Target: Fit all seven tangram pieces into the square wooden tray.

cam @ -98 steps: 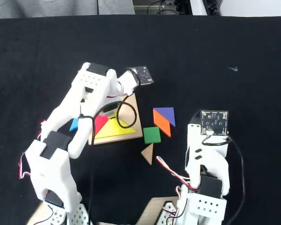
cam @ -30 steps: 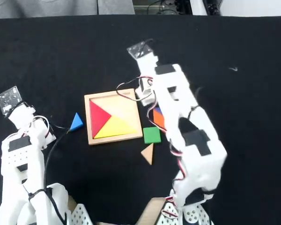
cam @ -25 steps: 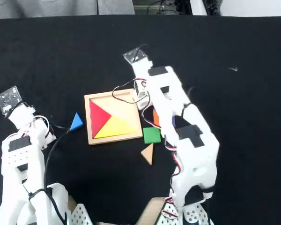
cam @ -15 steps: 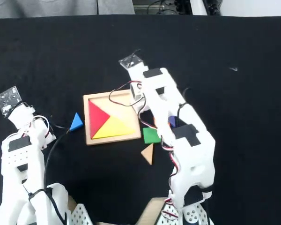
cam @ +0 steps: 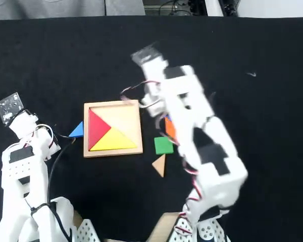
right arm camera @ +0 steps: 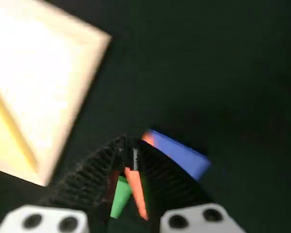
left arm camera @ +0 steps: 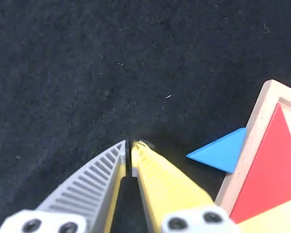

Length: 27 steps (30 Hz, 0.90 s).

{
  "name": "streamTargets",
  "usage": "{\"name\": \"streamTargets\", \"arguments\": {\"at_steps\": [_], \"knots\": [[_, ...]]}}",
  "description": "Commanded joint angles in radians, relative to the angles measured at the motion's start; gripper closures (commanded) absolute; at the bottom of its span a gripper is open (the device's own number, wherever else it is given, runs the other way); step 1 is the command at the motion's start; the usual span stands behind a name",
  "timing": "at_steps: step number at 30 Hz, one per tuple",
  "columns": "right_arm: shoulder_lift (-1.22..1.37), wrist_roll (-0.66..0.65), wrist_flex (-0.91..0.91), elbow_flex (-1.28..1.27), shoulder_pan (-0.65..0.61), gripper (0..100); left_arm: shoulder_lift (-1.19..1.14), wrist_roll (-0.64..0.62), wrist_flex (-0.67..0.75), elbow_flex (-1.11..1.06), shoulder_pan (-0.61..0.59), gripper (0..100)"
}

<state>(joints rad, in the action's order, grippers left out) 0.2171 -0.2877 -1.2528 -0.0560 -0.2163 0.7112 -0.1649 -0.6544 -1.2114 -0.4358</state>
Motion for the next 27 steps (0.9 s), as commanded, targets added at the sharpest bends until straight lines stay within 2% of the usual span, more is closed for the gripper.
{"name": "streamTargets", "arguments": {"at_steps": [1,5,10,16,23,27], "knots": [[-0.163,-0.135,0.037,-0.070,0.100,98.7,0.020,0.002,0.017,0.004,0.019,96],[-0.217,-0.281,0.086,-0.196,0.158,98.3,0.020,0.002,0.018,0.004,0.019,96],[-0.220,-0.284,0.126,-0.280,0.181,96.9,0.020,0.003,0.018,0.004,0.015,96],[-0.229,-0.287,0.126,-0.317,0.175,81.3,0.020,0.003,0.020,0.010,0.010,96],[-0.220,-0.284,0.199,-0.344,0.173,80.7,0.020,0.003,0.018,0.010,-0.042,83],[-0.220,-0.287,0.238,-0.384,0.124,80.6,0.020,0.003,0.020,0.010,-0.042,83]]}}
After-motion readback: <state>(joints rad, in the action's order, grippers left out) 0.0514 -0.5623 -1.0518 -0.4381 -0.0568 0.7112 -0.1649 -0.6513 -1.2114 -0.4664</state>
